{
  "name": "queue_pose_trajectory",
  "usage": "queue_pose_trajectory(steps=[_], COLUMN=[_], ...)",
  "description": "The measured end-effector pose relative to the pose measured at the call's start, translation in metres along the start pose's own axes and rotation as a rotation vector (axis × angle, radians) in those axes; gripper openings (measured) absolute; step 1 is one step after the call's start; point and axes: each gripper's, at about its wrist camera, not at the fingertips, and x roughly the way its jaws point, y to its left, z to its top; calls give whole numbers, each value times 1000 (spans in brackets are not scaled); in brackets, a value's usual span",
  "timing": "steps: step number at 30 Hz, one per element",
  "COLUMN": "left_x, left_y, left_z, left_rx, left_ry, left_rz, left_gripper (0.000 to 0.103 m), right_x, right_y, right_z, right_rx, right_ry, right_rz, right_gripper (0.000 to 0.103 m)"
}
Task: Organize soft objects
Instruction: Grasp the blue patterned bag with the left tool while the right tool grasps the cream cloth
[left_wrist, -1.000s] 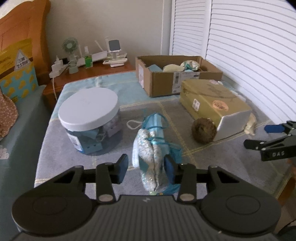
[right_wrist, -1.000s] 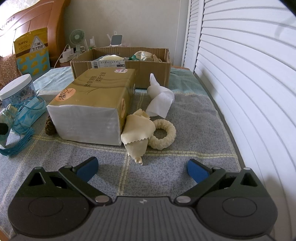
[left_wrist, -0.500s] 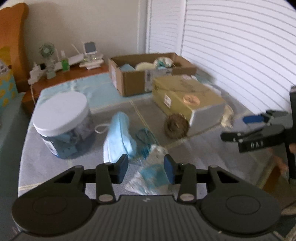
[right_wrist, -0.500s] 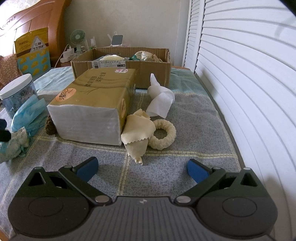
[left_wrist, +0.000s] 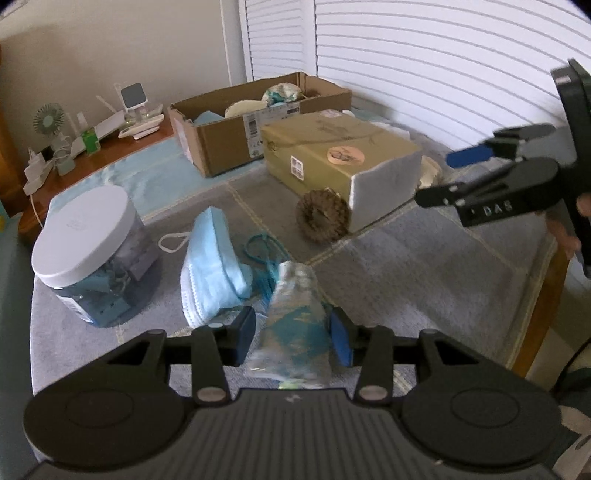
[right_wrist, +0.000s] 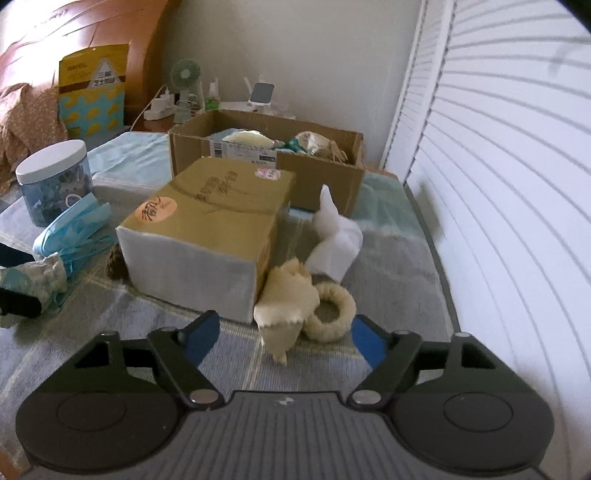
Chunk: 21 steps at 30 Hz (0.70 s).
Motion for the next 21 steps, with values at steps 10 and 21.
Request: queue_pose_trajectory(steps=[10, 21], left_x=[4, 6], left_y=[0, -4], left_z=[0, 1], left_rx=[14, 39], left_ry=[16, 18], left_rz=[-7, -6], left_gripper=[45, 46], right_x=[4, -19], right_y=[5, -6], right_z=[1, -4], right_rx=[-60, 9], right_ry=[17, 54], right_rz=[-15, -21], right_gripper=[34, 24])
